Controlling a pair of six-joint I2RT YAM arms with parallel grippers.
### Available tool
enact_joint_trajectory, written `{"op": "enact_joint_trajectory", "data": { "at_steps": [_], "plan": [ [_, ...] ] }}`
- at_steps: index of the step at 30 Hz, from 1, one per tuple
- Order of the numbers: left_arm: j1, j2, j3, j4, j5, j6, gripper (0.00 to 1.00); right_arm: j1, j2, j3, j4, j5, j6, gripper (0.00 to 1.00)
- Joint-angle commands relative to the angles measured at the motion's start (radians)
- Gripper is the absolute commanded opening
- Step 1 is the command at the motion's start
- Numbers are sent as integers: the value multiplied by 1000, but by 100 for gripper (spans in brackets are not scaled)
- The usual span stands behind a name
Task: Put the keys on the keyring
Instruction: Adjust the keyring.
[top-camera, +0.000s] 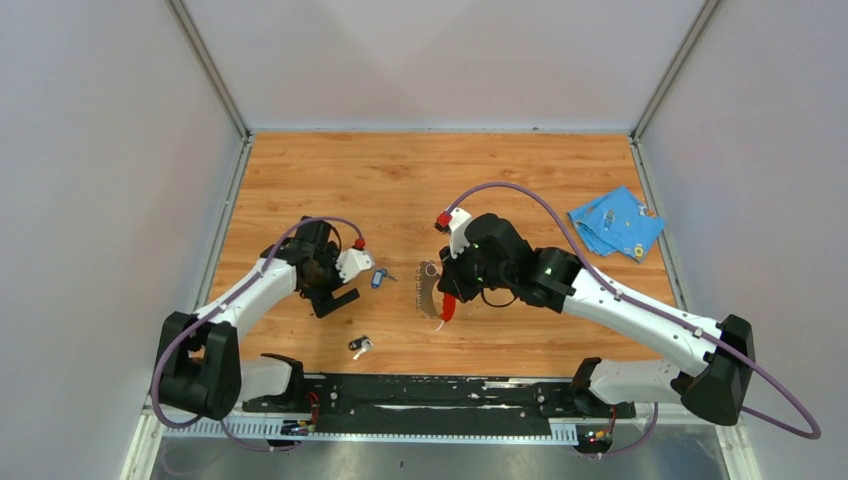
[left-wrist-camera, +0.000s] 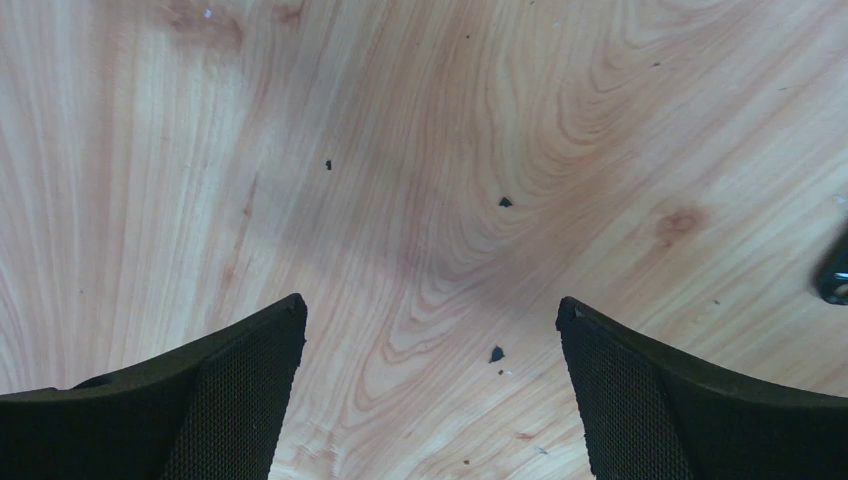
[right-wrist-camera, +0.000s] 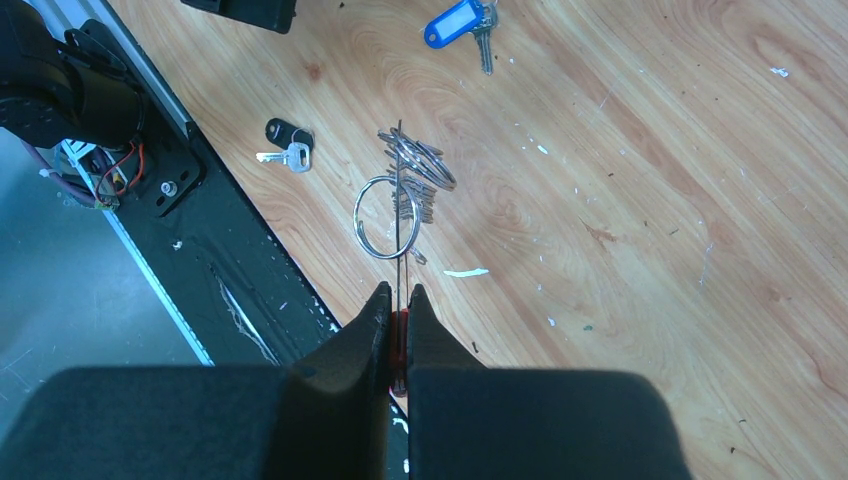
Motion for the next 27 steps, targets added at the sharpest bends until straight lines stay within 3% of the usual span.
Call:
{"op": "enact_joint_trajectory", "data": {
  "at_steps": [1,10,15,21,27],
  "plan": [
    [-2,-115,26,-47,71,-22,97,-19,-12,26,-10,-13,-6,0],
    [-3,-486,98,-220,352,28,88,-26,11,66,-45,-42,-36,0],
    [-4,-523,209,-338,421,54,87,-26,28,101,-57,-75,-61,0],
    [-5,-551,270,-345,504,-8,79,-26,40,115,-57,-106,-69,0],
    [-5,-578,263,-344,475,-16,78,-26,44,115,-54,-119,-70,0]
  ]
}}
